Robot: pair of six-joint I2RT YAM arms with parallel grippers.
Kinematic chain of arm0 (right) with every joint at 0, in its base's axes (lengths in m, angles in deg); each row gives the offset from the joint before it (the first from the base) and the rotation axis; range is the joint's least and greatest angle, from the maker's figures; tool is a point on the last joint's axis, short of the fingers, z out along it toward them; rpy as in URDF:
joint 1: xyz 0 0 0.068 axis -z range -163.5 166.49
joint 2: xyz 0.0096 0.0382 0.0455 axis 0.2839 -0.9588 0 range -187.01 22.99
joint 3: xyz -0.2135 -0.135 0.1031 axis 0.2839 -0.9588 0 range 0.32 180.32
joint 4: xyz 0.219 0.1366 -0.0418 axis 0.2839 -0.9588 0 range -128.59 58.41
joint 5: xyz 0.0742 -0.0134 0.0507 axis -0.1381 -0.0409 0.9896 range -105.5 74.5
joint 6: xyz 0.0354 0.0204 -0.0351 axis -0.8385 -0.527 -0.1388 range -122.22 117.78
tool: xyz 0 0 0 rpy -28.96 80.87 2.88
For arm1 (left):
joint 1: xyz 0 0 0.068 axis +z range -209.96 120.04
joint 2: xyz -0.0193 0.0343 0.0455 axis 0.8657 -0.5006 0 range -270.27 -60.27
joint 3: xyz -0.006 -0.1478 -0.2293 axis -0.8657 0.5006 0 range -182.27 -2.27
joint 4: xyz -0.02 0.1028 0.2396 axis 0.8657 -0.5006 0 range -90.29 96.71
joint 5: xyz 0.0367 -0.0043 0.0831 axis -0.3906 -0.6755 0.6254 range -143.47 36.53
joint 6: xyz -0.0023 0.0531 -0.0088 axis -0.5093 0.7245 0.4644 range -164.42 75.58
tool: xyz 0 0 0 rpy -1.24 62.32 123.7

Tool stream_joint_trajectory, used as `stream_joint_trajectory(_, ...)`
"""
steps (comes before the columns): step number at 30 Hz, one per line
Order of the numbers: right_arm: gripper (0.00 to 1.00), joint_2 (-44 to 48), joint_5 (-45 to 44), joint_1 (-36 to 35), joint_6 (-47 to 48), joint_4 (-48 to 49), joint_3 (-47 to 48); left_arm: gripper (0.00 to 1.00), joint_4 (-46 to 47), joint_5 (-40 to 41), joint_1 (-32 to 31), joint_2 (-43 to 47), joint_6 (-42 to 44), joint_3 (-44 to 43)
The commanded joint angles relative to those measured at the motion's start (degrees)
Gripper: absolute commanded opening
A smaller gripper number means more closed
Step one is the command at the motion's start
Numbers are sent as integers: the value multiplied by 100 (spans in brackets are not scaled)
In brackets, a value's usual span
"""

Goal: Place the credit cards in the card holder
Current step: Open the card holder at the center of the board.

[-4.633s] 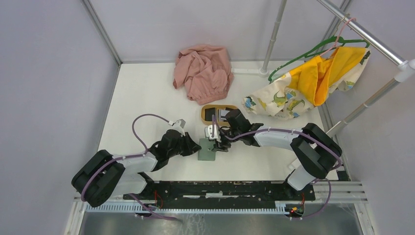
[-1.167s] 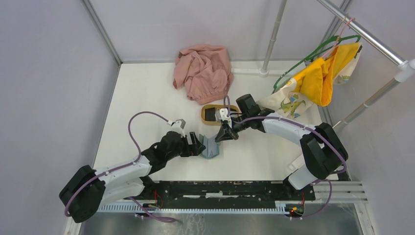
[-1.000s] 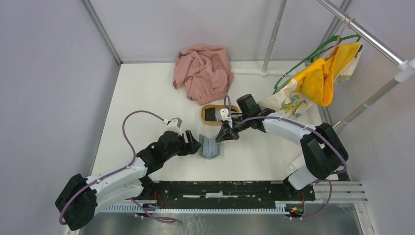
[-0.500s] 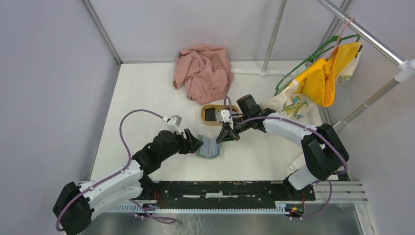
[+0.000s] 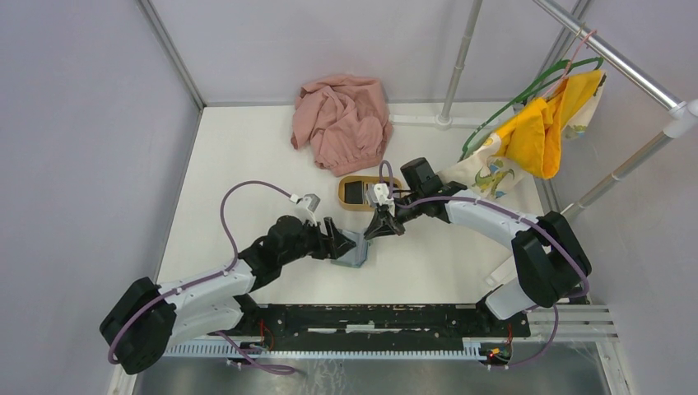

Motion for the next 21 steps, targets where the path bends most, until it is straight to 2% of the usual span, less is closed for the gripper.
stream_joint_trajectory(1,0,195,96,26,-187,334,103,79,682,-211,-26,-92,-214,26)
stream_joint_trajectory(8,0,136,-96,49,28,181,116,66,1183,-395,-61,-466,-341,84)
stream_joint_trajectory(16,0,159,-167,110,178,62,134,68,1476,-417,-111,-1228,-325,-1)
stream_joint_trajectory(21,0,157,-224,130,270,-6,134,69,843,89,-210,-1295,-138,-200)
